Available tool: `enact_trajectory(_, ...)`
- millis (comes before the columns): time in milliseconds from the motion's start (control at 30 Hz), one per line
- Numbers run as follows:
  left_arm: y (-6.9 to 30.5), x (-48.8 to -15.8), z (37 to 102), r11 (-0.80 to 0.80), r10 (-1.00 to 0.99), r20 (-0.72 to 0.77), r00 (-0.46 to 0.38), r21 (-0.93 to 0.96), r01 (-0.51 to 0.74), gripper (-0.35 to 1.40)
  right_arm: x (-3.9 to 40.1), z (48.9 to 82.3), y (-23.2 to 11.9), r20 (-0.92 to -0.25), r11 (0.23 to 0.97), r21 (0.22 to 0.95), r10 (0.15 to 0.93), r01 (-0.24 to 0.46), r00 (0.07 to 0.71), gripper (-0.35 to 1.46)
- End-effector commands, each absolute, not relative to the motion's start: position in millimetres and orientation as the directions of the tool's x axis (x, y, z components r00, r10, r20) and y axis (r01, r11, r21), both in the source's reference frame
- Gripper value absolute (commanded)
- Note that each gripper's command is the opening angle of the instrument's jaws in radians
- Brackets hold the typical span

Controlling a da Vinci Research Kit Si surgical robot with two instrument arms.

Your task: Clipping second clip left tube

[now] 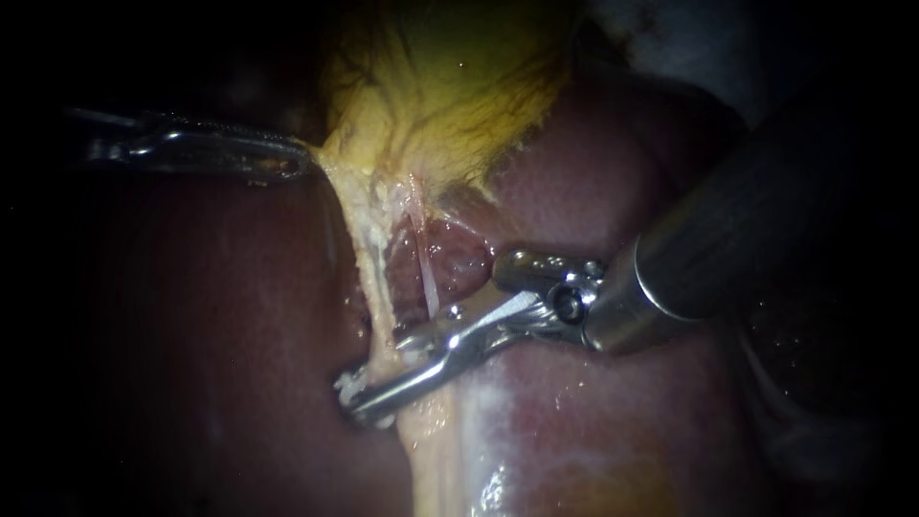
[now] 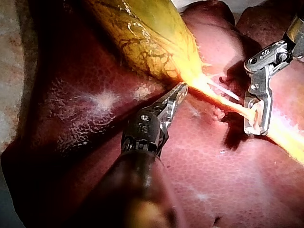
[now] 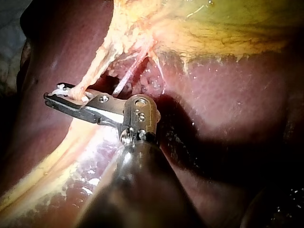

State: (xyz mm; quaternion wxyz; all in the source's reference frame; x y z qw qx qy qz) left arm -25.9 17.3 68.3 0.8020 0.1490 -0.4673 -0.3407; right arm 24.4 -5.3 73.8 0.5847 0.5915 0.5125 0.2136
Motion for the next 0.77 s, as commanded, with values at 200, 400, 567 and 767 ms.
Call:
enact_trajectory(200,17.3,-25.9,68.3,0.723,-0.686,0.648,0.331,0.558,0.407,-0.35,24.3,73.9,-5.2,-0.341,0.206,0.913,0.859,0.351,0.383,-0.35)
enact_trajectory(400,17.3,-25.9,68.3,0.723,-0.686,0.648,0.331,0.558,0.407,-0.35,24.4,74.3,-5.5,-0.334,0.209,0.924,0.846,0.319,0.415,-0.35)
enact_trajectory(567,17.3,-25.9,68.3,0.723,-0.686,0.648,0.331,0.558,0.407,-0.35,24.4,74.6,-5.9,-0.338,0.213,0.924,0.843,0.318,0.418,-0.35)
enact_trajectory(767,17.4,-26.0,68.2,0.723,-0.687,0.647,0.331,0.559,0.408,-0.35,24.4,74.6,-5.9,-0.338,0.213,0.924,0.843,0.318,0.418,-0.35)
